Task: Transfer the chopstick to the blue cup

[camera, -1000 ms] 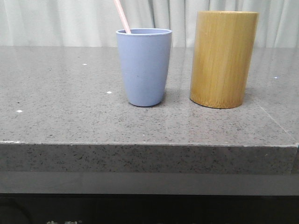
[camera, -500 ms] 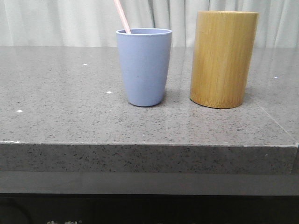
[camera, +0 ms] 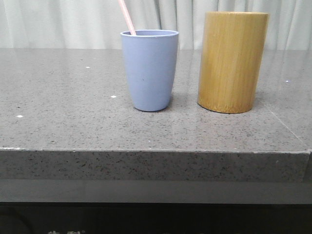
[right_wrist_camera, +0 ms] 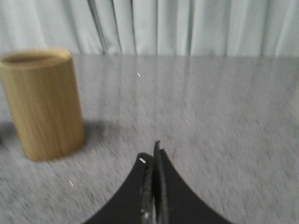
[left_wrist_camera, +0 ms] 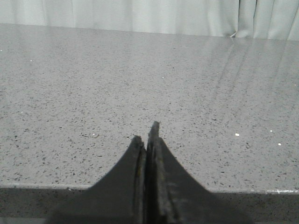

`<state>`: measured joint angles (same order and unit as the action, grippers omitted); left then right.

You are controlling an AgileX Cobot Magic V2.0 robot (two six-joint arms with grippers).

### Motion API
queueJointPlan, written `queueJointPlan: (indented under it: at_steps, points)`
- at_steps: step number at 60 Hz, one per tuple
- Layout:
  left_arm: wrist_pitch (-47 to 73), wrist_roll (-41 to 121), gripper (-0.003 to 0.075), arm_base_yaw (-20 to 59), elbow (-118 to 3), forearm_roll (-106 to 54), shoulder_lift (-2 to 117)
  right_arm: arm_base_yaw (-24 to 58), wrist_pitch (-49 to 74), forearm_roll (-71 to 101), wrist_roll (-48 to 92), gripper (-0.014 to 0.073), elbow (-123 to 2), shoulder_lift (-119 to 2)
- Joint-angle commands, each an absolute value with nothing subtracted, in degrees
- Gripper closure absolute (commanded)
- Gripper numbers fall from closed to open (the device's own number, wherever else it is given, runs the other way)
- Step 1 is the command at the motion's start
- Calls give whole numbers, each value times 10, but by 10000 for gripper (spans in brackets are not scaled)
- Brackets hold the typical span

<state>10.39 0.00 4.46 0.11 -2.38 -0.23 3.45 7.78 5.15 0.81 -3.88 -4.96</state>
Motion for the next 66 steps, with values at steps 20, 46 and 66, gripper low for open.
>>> queueJointPlan:
  at_steps: [20, 46, 66]
  points:
    - [52, -6, 739, 43, 6, -30, -17, -4, 51, 60, 12, 716, 13, 18]
    - [52, -6, 739, 43, 6, -30, -17, -4, 52, 60, 12, 716, 13, 18]
    - [52, -6, 739, 43, 6, -30, -17, -4, 52, 60, 12, 716, 13, 18]
